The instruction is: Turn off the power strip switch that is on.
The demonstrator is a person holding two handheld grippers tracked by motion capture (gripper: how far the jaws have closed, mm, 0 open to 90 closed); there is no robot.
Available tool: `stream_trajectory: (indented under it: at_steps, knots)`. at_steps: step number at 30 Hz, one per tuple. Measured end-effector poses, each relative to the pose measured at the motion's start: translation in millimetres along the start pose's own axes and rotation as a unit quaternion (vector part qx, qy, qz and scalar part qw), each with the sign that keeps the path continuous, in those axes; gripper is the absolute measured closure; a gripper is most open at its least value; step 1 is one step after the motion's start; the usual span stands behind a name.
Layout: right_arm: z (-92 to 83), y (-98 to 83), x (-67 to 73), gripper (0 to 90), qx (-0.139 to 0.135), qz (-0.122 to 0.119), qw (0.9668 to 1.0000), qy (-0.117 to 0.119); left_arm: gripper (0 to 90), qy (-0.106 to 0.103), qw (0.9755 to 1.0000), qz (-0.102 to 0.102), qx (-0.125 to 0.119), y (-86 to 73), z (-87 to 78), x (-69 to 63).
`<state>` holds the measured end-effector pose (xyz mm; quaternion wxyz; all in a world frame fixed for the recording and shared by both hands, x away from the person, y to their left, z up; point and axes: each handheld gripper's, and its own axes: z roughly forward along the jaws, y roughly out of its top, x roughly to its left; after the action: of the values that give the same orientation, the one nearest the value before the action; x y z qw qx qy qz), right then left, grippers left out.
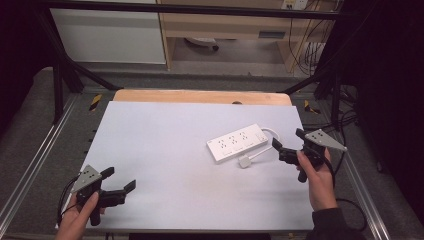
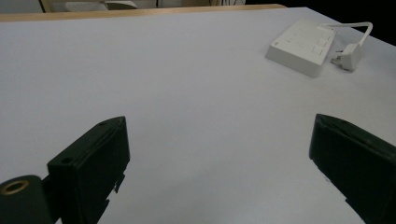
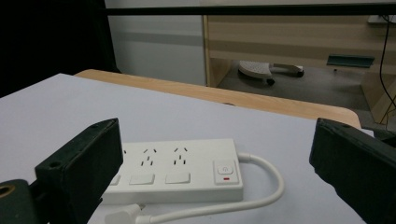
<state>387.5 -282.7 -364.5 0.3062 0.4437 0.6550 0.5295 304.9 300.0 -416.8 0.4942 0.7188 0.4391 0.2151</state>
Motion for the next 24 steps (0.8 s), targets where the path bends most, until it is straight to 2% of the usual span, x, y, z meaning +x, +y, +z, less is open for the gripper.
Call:
stream_trajectory:
  at_steps: [6,14,18,24]
  knots:
    - [-7.5,-8.6,-1.8,2.8,0.0,-0.004,1.0,-0.002,5.0,-0.003,0.9999,-0.01,-0.008,0.6,-1.3,1.0]
    - [-17.1,-22.7,-2.0,2.5,0.003,-0.007,1.0,-0.006,5.0,-0.003,0.9999,-0.009,-0.009,0.7,-1.7,1.2]
    - [-20.9,-32.9,-1.2,2.2,0.01,-0.013,0.9998,-0.008,5.0,-0.002,0.9999,-0.01,-0.008,0.6,-1.6,1.1]
    - [-23.5,-47.2,-1.4,2.3,0.024,-0.008,0.9996,-0.008,5.0,-0.002,0.9999,-0.01,-0.008,0.6,-1.3,1.0]
